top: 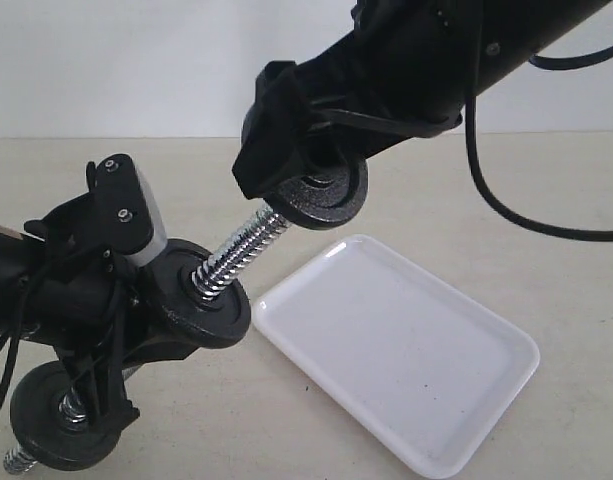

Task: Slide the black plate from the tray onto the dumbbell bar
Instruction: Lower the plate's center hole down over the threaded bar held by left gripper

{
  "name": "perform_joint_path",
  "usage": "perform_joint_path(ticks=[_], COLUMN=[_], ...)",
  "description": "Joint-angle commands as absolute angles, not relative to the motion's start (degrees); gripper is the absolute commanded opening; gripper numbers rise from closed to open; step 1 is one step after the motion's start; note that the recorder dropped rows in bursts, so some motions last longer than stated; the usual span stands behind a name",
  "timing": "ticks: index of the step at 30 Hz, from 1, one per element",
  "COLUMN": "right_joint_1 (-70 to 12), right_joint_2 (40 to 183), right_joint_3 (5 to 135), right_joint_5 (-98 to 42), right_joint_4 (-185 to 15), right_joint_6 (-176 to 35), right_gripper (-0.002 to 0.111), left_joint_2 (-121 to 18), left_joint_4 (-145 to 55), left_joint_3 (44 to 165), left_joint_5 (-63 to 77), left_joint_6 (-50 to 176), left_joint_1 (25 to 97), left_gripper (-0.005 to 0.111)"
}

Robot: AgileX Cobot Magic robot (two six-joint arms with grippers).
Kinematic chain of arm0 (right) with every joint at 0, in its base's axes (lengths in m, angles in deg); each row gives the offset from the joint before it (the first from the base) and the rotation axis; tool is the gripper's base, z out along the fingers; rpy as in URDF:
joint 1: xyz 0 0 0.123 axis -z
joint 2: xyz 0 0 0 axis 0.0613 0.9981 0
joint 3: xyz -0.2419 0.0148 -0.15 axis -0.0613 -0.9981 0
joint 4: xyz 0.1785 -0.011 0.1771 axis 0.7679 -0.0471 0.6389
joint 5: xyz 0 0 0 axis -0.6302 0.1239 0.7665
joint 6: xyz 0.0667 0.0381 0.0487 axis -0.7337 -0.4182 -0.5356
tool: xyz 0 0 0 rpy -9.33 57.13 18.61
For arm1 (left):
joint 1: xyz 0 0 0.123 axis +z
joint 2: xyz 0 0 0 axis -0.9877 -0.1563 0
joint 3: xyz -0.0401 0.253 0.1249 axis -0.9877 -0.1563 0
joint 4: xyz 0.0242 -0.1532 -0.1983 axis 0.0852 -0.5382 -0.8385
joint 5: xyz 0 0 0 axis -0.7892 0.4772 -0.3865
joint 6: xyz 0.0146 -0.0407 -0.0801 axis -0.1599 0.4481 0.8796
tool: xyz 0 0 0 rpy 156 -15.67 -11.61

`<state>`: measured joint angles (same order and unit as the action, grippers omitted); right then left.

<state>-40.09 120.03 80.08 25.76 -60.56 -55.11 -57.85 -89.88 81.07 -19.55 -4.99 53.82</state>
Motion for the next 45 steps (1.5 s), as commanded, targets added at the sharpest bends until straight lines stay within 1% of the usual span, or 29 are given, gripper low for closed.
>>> perform_joint_path(ticks=[1, 11, 18, 39, 45], right_joint_1=[-40.04, -40.04, -40.04, -40.04, -40.04], right_joint_2=[119.17, 121.92, 122.69, 121.98, 121.98], right_joint_3=[81.73, 81.73, 81.73, 81.73, 81.73], right_joint_5=[26.52, 26.82, 27.83, 30.86, 30.39], right_joint_4=[-58.98, -58.73, -58.33, -58.33, -58.06], right_joint_6=[-54.54, -54.54, -54.13, -56.68, -56.68], right_gripper=[0.0, 0.0, 0.0, 0.0, 0.0], left_joint_2=[-55.77, -55.5, -52.8, -51.65, -51.65], left_joint_4=[-93.83, -94.48, -102.63, -102.8, -102.8], left_joint_3=[83.6, 83.71, 83.8, 83.8, 83.8], left_joint_5=[-16.65, -17.81, -17.09, -10.66, -10.69], left_joint_6=[-5.7, -7.73, -15.73, -7.34, -7.34], left_joint_1=[53.59, 53.59, 53.59, 53.93, 53.93], left_gripper=[0.004, 0.004, 0.004, 0.004, 0.004])
